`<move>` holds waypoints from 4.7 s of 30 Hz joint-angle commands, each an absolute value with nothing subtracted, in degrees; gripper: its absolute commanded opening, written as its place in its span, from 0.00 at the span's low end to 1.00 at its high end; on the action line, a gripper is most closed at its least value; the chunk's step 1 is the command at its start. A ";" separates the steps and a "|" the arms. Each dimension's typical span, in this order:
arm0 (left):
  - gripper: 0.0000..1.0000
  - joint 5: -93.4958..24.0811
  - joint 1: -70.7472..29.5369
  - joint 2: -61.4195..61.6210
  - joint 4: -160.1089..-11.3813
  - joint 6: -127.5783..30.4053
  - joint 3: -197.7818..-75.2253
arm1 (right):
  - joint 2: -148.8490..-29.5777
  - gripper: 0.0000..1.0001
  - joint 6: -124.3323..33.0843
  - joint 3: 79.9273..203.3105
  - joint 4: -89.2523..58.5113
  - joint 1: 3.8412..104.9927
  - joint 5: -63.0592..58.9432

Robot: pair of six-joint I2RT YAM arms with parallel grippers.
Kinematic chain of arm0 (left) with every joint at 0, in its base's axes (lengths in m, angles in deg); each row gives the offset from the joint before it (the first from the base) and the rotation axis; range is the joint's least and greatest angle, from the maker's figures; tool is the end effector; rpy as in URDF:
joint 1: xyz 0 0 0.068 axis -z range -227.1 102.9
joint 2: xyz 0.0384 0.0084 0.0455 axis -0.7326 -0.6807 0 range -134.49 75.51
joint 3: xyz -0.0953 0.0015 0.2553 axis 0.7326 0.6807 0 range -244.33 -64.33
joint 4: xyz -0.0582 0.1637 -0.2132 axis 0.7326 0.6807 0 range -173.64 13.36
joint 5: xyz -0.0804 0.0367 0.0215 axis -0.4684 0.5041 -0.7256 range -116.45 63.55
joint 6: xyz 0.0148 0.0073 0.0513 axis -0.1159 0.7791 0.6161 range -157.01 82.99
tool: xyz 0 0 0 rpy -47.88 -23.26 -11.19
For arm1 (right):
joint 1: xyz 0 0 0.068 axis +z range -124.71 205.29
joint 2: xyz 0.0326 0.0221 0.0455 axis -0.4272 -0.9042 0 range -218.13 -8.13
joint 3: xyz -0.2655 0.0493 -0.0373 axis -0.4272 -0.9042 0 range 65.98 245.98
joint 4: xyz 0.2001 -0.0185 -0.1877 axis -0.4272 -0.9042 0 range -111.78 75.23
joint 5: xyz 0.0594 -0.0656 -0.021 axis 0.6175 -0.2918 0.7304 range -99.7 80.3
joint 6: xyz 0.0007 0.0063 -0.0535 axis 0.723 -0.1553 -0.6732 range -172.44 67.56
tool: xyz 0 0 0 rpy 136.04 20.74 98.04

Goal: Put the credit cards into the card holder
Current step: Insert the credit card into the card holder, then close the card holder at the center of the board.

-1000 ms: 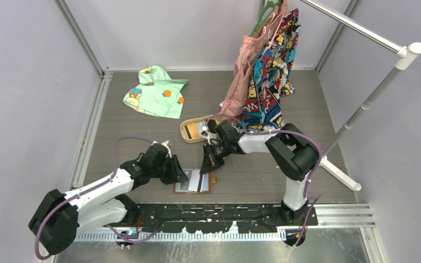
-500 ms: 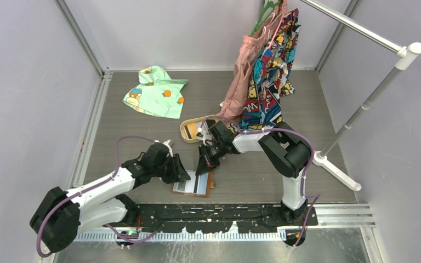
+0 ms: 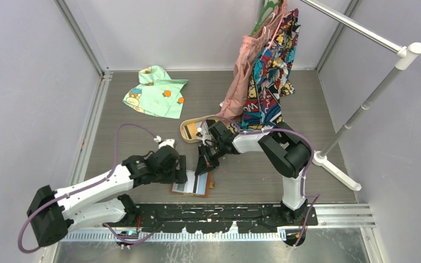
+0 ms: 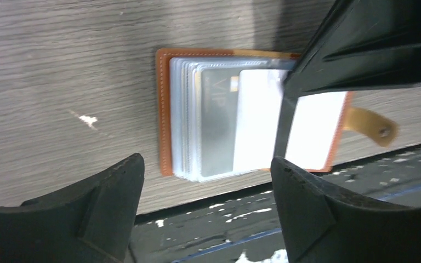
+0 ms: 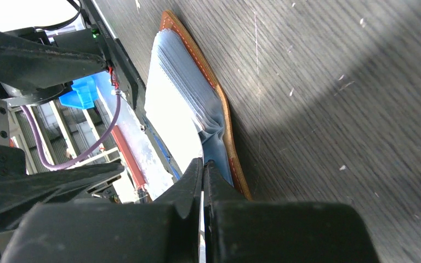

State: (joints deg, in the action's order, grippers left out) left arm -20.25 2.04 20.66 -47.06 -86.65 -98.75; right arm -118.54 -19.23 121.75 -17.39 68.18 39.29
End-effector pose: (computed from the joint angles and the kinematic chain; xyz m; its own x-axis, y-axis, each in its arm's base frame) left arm 0.1283 -0.1427 0.2031 -0.8990 -0.1186 -0.4215 0.0439 0.9333 -0.3563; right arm 0.2483 0.2671 0.1020 -0.9240 -0.3677 -0.1050 -0.2864 0.4834 0.8273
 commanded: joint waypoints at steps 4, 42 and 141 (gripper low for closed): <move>0.95 0.81 15.37 13.64 -38.96 -85.99 -107.74 | -119.75 0.04 -19.39 122.58 -17.06 68.07 36.31; 0.84 1.34 20.78 -1.44 -51.93 -96.06 -105.03 | -121.18 0.07 -15.18 122.94 -12.77 68.07 39.82; 0.54 -32.42 -1.31 16.00 -91.76 -106.10 -87.89 | -116.00 0.16 -40.77 133.73 -41.58 67.49 33.90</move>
